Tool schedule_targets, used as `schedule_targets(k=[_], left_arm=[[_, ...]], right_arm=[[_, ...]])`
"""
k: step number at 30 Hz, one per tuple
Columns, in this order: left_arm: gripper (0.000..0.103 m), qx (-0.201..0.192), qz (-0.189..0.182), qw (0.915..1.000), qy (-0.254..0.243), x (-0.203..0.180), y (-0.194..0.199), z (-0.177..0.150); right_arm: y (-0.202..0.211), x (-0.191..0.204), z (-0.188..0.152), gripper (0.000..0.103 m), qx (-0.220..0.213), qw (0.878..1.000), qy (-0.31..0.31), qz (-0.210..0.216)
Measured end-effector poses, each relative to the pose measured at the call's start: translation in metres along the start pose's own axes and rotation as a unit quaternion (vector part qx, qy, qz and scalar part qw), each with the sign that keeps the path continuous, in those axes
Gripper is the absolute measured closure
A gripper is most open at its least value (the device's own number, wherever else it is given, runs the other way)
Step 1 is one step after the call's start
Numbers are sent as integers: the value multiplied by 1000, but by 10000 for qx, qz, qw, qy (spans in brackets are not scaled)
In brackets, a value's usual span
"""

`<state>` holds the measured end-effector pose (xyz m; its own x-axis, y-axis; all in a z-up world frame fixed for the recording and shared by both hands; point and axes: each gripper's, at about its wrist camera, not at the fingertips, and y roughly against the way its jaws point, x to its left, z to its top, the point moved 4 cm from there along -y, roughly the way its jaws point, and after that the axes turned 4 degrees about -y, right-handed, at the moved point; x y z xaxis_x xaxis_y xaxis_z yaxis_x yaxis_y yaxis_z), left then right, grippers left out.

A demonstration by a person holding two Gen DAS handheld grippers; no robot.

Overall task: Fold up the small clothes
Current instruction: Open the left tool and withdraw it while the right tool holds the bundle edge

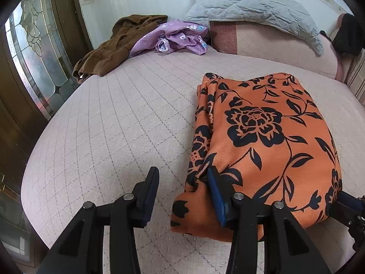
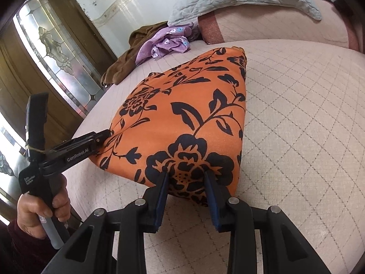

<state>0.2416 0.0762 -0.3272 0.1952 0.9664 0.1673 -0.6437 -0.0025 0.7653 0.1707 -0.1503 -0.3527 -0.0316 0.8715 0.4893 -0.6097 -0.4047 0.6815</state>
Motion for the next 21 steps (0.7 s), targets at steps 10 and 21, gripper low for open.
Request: schedule_targets(k=[10,21], left_arm=[[45,-46,180,9998,11,1,-3,0],[17,-89,729,9971,183,11,-5,-2]], right_arm=[[0,-4,2,66,180,9992,104,341],[1,-16,4,66,269,9955,-334,849]])
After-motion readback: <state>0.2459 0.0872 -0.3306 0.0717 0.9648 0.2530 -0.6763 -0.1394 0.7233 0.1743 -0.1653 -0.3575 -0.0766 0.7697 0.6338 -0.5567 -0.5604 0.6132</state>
